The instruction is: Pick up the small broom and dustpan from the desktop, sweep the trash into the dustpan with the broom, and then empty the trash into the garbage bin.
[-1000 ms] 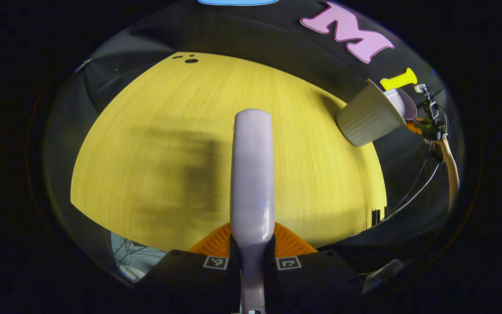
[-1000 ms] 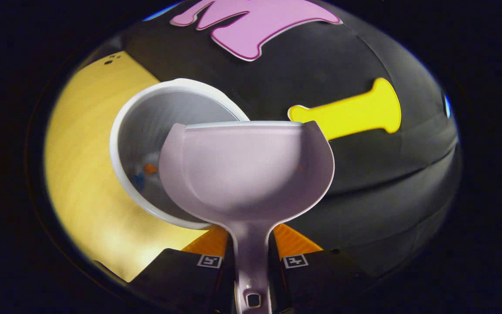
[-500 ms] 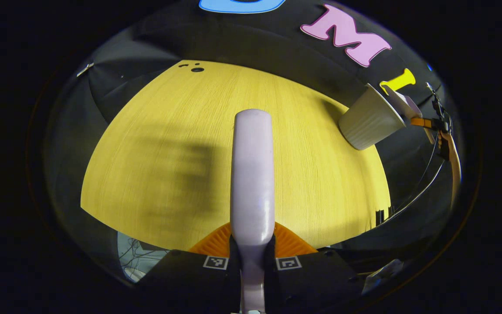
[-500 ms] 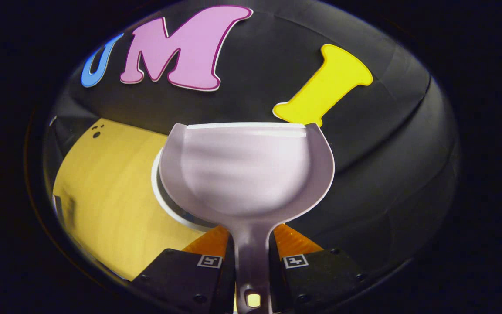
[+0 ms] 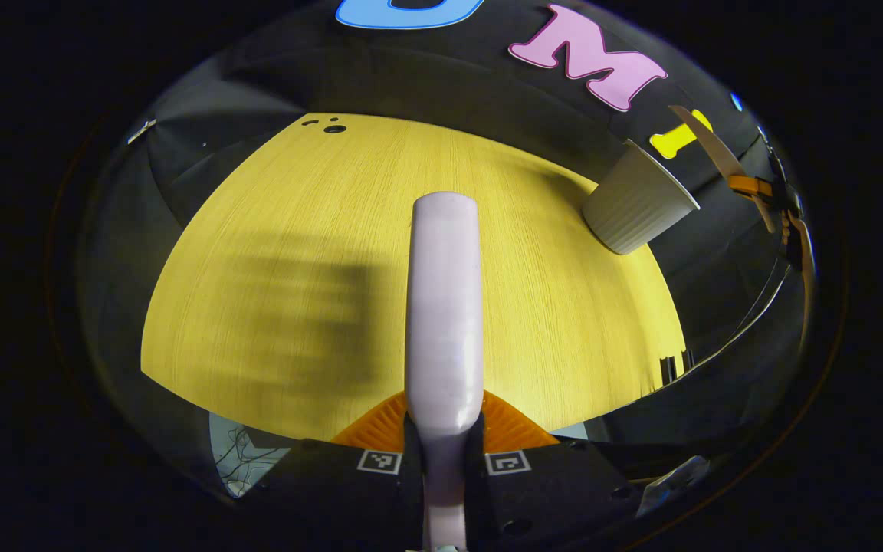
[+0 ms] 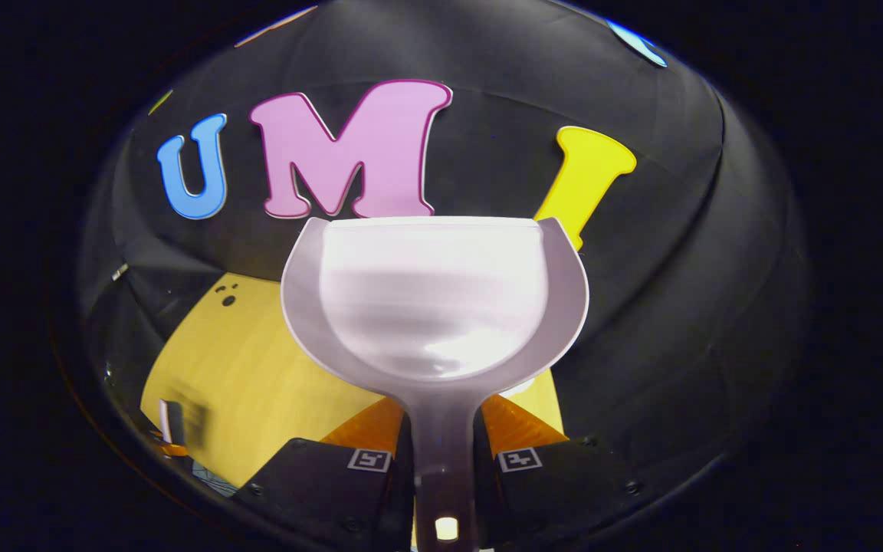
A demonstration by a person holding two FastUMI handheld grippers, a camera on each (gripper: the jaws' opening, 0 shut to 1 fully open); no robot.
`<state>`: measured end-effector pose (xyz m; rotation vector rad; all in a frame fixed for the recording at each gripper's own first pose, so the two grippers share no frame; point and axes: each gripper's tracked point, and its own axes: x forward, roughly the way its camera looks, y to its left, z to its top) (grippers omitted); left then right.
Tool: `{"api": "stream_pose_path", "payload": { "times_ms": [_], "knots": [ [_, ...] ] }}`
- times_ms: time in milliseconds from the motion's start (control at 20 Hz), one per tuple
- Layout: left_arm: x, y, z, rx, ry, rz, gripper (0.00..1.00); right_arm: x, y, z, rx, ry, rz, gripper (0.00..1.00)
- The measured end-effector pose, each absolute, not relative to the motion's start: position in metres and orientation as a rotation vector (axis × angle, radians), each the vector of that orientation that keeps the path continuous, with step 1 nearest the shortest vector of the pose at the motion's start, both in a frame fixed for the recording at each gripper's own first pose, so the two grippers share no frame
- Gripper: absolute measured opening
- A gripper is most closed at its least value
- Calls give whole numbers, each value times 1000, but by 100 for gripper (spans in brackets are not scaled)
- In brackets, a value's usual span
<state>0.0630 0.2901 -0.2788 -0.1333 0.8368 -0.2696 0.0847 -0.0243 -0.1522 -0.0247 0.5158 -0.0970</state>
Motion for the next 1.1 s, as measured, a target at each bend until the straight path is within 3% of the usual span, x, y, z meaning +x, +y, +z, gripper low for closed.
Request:
{"api": "stream_pose_path", "payload": {
  "times_ms": [600,800,900,950,1000,1100],
  "knots": [
    [81,297,-281,-73,812,-304,25,45,83,-186,31,586,163,36],
    [92,296,-288,-48,821,-296,25,28,104,-224,38,676,191,39],
    [99,296,-293,-16,834,-285,25,20,109,-245,27,720,197,33],
    [102,295,-295,-4,841,-278,25,17,108,-255,13,744,199,39],
    [106,294,-299,2,848,-273,24,14,107,-266,-1,770,194,36],
    [113,291,-307,7,865,-261,24,5,104,-285,-7,828,189,39]
  ]
}}
